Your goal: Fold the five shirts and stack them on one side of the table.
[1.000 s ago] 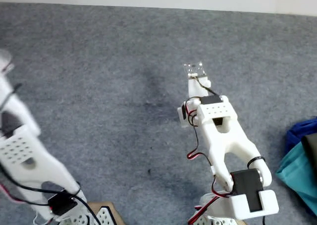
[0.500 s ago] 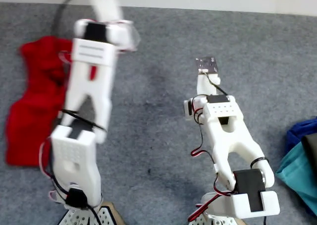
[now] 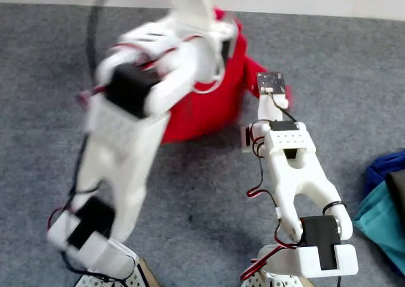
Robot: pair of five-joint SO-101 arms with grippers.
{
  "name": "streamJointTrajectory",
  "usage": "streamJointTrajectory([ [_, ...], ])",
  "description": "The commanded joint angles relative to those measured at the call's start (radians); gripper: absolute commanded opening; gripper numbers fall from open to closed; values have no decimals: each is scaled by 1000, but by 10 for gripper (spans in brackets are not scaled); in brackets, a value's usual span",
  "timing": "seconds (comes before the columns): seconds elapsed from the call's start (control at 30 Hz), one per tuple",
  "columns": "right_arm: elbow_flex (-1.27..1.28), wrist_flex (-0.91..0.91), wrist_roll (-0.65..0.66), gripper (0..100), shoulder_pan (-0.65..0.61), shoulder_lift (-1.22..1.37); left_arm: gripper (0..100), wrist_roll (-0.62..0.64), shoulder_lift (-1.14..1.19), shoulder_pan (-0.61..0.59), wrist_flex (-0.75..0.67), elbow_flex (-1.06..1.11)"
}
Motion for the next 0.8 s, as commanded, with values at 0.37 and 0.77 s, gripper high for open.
streamJointTrajectory([
  [0.37, -5, -15, -11, 22, 12, -7, 7, -11, -165, -470, -180, 64],
  [0.77, -7, -16, -11, 22, 12, -5, 7, -52, 27, -803, -261, 200],
])
